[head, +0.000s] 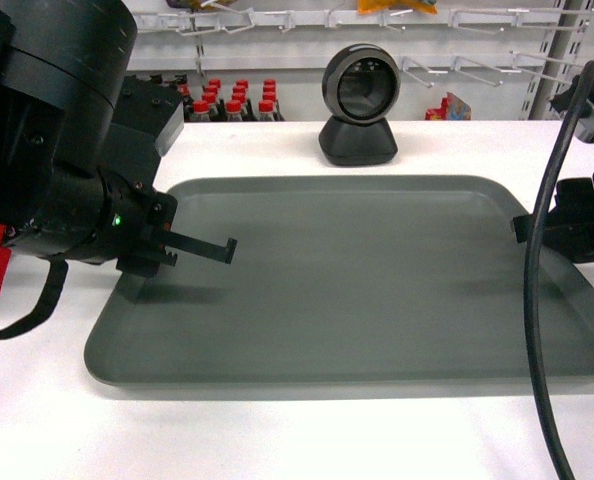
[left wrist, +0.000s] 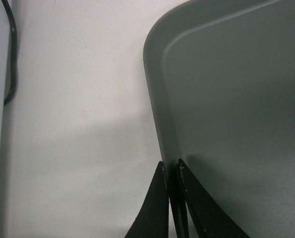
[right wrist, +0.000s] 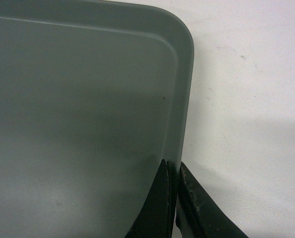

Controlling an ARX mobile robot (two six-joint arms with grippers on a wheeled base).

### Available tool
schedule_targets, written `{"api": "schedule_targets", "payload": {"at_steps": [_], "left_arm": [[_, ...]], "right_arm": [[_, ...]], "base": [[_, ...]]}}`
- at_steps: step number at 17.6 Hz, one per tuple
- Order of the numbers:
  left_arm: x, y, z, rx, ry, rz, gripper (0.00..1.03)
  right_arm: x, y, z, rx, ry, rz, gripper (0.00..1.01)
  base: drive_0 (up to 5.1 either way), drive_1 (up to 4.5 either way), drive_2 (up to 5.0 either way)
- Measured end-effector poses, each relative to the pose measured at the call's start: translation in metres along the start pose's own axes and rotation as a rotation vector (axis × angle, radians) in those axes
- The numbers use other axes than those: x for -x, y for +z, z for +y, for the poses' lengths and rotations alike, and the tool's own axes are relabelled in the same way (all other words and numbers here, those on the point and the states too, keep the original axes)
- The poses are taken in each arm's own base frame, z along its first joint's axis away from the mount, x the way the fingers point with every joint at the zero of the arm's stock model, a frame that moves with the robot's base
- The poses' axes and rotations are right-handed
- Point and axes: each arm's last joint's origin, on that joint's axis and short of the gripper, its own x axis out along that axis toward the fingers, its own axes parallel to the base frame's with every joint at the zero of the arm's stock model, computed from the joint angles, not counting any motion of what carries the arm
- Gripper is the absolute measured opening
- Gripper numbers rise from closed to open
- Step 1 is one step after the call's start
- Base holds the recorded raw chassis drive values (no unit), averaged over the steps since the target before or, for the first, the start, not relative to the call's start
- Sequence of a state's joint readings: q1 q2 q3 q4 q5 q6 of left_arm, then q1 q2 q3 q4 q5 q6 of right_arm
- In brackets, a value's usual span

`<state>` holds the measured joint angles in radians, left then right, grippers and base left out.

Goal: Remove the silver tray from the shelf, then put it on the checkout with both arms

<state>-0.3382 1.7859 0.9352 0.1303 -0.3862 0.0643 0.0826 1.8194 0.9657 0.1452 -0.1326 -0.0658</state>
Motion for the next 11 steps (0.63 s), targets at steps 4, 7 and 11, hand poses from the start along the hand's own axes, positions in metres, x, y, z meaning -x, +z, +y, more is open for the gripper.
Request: {"api": "schedule_targets", "payload": {"at_steps": [4,7,11], "left_arm": [[-0.0011,0.0016,-0.0022,-0.005,0.001,0.006,0.03],[-0.0007,0.0019,-0.0029,-0.017,0.008,0.004,0.18],[0.0011,0.008,0.0,0.003,0.032,-0.036,0.54]], "right_arm": [[-0.0004,-0.005,-0.0012,0.006,-0.007,-0.008,0.02],[0.0,-0.0055,-0.0012,0.025,-0.009,-0.024,0.11],[0.0083,-0.0026,-0.0032,0.039,-0.003,-0.085,0.48]], "base": [[0.0,0.0,0.0],[0.0,0.0,0.0],[0.0,0.0,0.0]]}}
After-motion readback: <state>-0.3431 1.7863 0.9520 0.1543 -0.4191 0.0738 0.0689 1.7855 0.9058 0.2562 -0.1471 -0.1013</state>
